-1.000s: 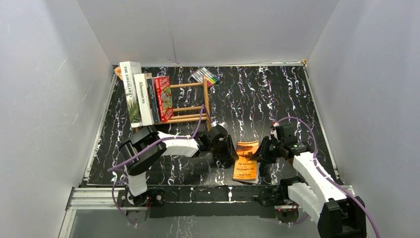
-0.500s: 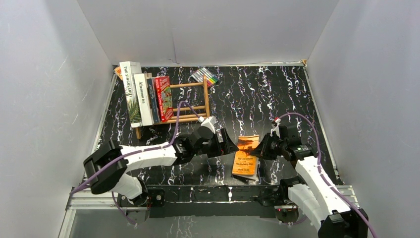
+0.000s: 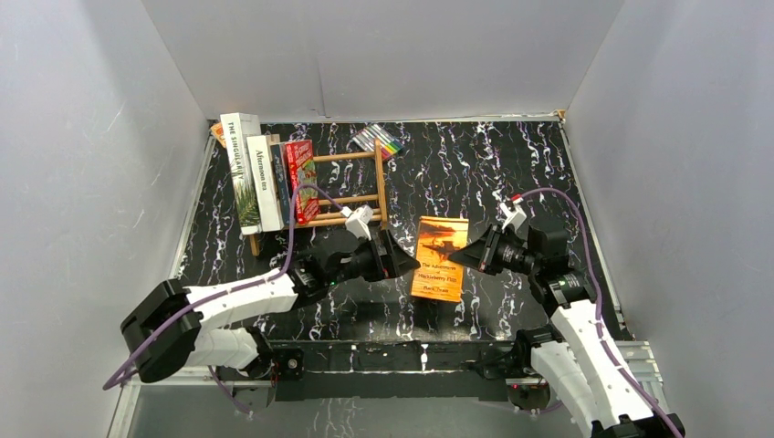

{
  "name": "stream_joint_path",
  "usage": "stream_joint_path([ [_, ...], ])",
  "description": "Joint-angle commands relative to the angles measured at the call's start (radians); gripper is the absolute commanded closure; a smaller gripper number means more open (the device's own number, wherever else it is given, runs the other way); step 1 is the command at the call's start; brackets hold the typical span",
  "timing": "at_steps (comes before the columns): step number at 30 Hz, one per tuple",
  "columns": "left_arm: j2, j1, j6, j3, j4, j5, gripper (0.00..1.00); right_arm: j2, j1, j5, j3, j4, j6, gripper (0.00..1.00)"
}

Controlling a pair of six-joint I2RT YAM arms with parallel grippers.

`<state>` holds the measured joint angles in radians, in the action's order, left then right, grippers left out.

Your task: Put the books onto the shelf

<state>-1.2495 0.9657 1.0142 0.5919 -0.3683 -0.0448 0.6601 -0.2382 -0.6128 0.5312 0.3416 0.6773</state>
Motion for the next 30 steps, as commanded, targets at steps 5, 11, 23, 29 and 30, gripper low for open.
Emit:
stream_joint_path([
  [5, 0.057, -0.02, -0.136, 0.071, -0.101, -0.185, 0.2, -0.01, -0.004, -0.234, 0.03, -0.293, 0.095, 1.0],
  [11, 0.021, -0.06, 0.05, 0.051, -0.282, -0.29, 0.31, -0.008, -0.004, -0.295, 0.045, -0.332, 0.09, 1.0],
  [23, -0.028, -0.067, 0.082, 0.082, -0.322, -0.322, 0.57, -0.018, -0.003, -0.326, 0.03, -0.379, 0.098, 1.0],
  [29, 0.003, -0.075, 0.018, 0.098, -0.244, -0.298, 0.74, -0.018, -0.003, -0.252, 0.053, -0.274, 0.032, 0.88],
  [30, 0.01, -0.081, 0.012, 0.1, -0.232, -0.296, 0.77, -0.018, -0.004, -0.233, 0.064, -0.248, 0.012, 0.81],
])
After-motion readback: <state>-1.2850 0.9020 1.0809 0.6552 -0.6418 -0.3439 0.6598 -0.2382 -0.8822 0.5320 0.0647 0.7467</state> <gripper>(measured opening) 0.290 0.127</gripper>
